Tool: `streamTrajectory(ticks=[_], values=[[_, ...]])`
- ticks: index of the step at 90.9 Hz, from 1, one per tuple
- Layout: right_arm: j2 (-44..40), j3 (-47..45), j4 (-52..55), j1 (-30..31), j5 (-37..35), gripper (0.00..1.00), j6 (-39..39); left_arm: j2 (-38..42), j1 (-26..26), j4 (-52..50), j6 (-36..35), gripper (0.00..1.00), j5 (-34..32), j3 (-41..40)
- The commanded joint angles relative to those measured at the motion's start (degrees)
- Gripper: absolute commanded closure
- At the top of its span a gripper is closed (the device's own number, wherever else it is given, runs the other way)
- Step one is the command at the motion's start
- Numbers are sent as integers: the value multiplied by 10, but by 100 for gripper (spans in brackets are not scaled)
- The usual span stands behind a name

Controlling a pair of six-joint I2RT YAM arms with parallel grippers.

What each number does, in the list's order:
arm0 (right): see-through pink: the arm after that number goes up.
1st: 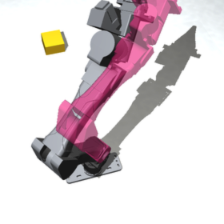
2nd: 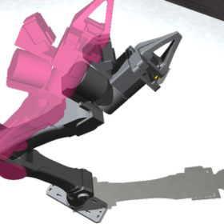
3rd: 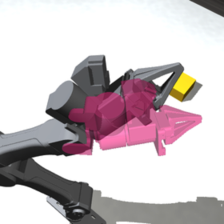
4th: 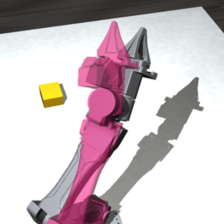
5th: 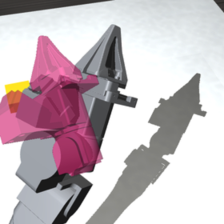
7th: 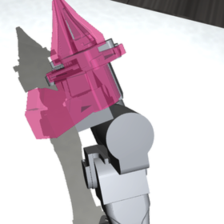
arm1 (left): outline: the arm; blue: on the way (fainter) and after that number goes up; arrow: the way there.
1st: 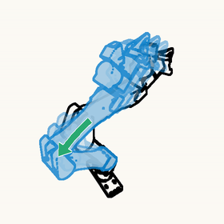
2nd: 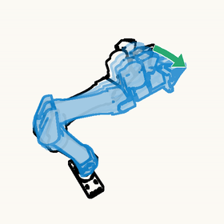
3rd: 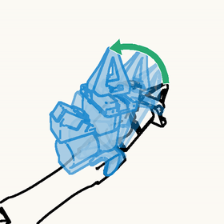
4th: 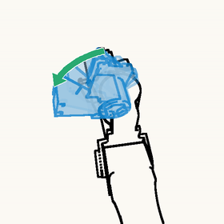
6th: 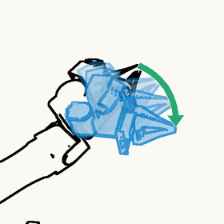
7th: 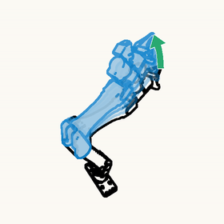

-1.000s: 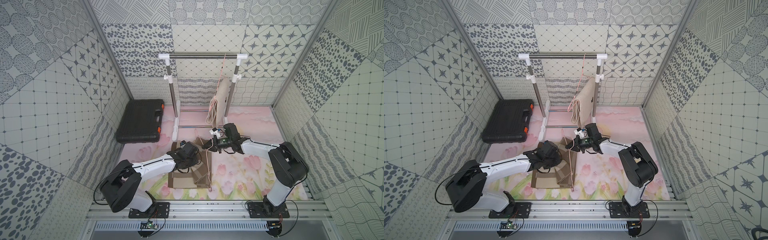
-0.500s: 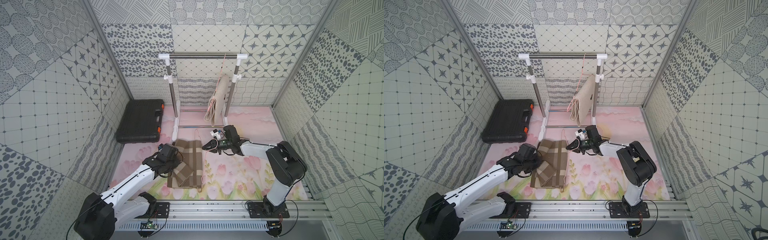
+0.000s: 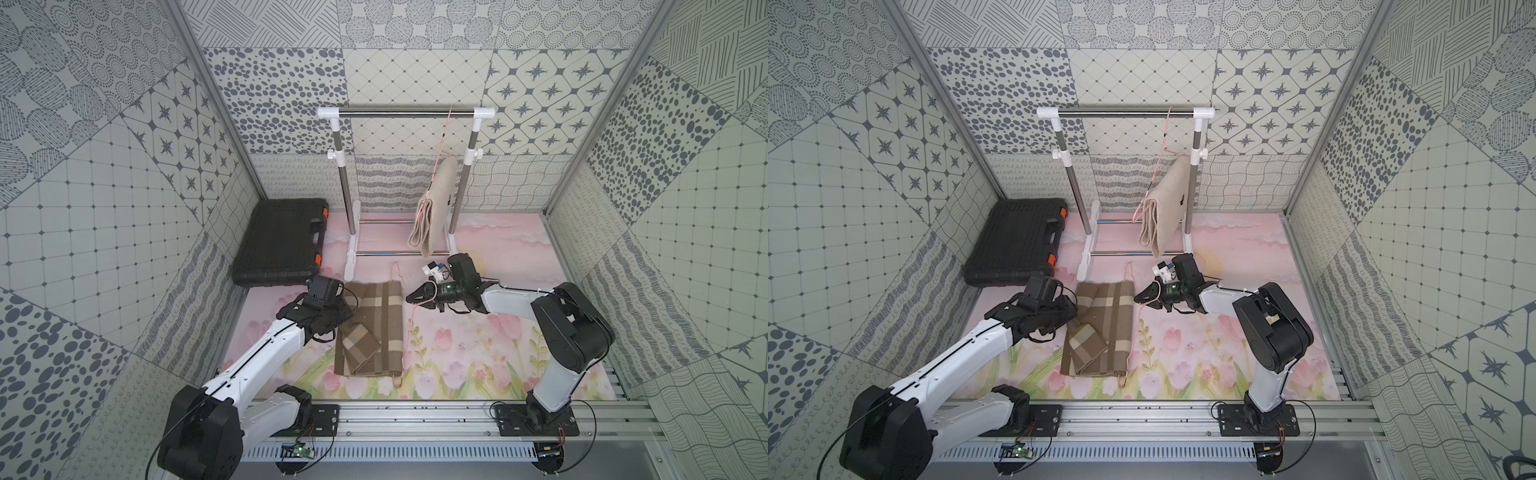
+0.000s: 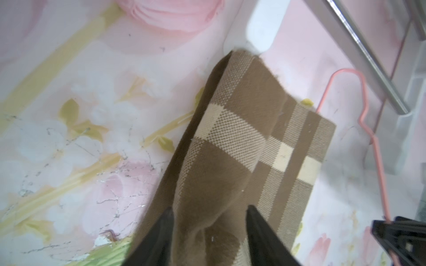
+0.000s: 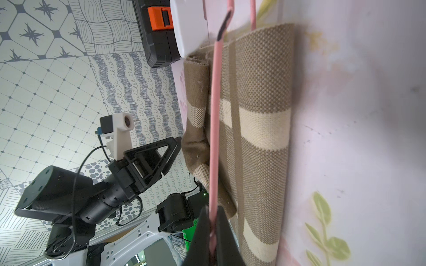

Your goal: Hang the scarf on the hanger

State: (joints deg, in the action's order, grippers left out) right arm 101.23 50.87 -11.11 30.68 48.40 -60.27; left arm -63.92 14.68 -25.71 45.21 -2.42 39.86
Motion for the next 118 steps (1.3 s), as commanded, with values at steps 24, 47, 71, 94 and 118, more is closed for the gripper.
streamTrajectory(ticks=[24,47,71,94,118], values=[[-6,26,46,5,-36,100,60,-111,135,218,110,59,96,23],[-23,26,71,-2,-36,100,71,-224,138,179,104,57,70,16],[-53,15,106,-26,-29,100,96,-45,122,-88,97,56,-103,9],[-91,-2,135,-48,-17,100,114,-22,51,-151,39,57,-129,15],[-82,-4,149,-44,-10,100,126,-35,139,-7,77,72,-71,110]])
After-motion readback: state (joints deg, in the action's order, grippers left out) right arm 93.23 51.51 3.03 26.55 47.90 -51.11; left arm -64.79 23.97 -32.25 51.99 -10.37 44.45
